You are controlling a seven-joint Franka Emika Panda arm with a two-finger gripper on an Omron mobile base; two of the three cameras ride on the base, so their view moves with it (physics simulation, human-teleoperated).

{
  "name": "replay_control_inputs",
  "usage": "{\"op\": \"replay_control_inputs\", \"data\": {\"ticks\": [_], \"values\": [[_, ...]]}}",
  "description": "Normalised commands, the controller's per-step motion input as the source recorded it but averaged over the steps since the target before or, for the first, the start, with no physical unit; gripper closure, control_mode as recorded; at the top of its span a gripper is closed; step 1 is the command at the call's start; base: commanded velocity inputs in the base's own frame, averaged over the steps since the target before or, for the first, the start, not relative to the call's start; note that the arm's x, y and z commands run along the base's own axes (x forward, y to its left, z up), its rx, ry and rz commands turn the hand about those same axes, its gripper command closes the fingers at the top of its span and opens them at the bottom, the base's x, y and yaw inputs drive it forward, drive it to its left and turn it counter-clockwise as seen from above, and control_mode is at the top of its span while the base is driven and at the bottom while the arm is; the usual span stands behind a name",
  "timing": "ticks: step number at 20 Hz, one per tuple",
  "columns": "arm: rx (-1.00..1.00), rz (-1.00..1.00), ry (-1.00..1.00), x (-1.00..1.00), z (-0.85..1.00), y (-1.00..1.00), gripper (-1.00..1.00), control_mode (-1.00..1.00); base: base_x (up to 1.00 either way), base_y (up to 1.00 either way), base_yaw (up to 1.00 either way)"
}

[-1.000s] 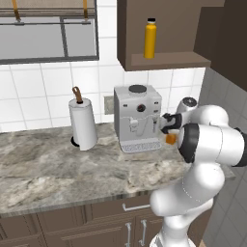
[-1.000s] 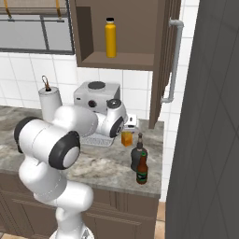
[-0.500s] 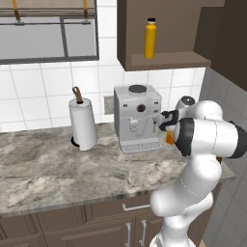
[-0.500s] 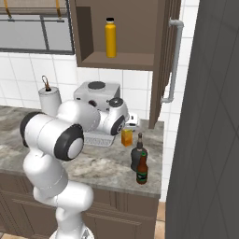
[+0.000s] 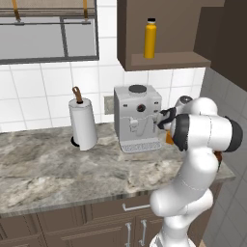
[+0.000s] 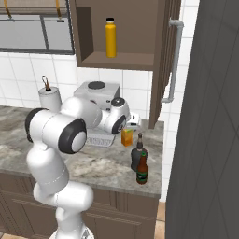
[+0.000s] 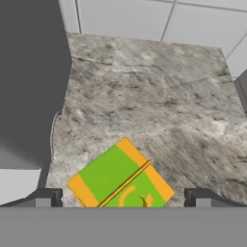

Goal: Sort all alcoholic drinks to one cabinet, and non-alcoholic drinks to the other.

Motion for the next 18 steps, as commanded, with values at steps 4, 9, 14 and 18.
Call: {"op": "replay_control_inputs", "data": {"ticks": [4,9,14,18], "values": [[0.02,0.0,0.01,0.05,-0.14,-0.02,-1.0,-1.0,0.0,0.0,0.0],[0.03,0.0,0.0,0.01,-0.13,-0.02,-1.0,-1.0,0.0,0.0,0.0],[0.02,0.0,0.0,0.0,-0.09,-0.02,-1.0,-1.0,0.0,0.0,0.0],[0.01,0.0,0.0,0.0,-0.11,-0.01,-1.0,-1.0,0.0,0.0,0.0]]}}
